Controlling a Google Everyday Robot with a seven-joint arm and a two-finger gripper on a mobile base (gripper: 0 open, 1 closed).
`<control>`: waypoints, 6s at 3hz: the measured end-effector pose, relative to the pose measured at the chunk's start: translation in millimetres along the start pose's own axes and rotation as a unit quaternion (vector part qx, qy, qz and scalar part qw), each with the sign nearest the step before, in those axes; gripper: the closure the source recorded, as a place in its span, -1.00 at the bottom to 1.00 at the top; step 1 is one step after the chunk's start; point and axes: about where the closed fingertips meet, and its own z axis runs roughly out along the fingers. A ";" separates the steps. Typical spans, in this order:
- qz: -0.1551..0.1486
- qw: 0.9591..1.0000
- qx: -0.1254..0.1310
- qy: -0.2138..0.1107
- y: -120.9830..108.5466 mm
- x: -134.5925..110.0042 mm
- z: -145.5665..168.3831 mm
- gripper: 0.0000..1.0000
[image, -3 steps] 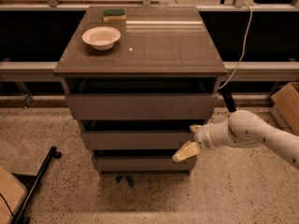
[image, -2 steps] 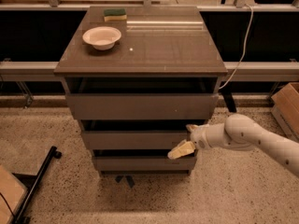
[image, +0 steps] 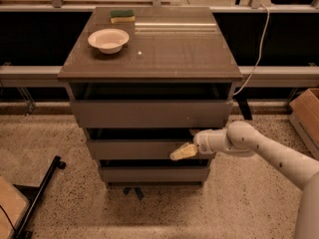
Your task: Open middle drawer
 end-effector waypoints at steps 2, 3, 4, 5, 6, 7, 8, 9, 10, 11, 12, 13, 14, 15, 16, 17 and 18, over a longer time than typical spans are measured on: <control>0.053 0.998 -0.029 0.004 -18.5 28.3 46.1 -0.49; 0.053 0.998 -0.029 0.004 -18.2 27.2 45.3 0.00; 0.053 0.998 -0.029 0.004 -17.9 25.9 44.4 0.47; 0.053 0.998 -0.029 0.004 -17.8 25.9 44.3 0.93; 0.069 0.997 -0.027 0.015 1.4 37.4 24.7 1.00; 0.069 0.997 -0.027 0.015 0.8 36.2 24.9 0.64; 0.069 0.997 -0.027 0.015 1.0 36.2 24.8 0.17; 0.073 0.997 -0.027 0.026 3.5 42.1 26.4 -0.29; 0.073 0.997 -0.027 0.026 4.1 39.7 24.8 -0.75; 0.073 0.997 -0.027 0.026 4.6 37.5 23.3 -1.00; 0.073 0.997 -0.027 0.026 5.0 36.6 22.5 -1.00; 0.091 0.994 -0.024 0.054 12.8 57.9 21.6 -1.00; 0.091 0.994 -0.023 0.055 13.8 54.6 19.0 -0.95; 0.091 0.994 -0.023 0.055 13.8 54.3 18.8 -0.49; 0.091 0.994 -0.023 0.055 14.1 53.2 18.0 -0.03; 0.091 0.994 -0.023 0.055 14.2 53.1 17.9 -0.24; 0.091 0.994 -0.023 0.055 14.2 53.2 17.9 -0.73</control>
Offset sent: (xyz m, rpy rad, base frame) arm 0.0217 0.0188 -0.1054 0.1068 0.2230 -0.0254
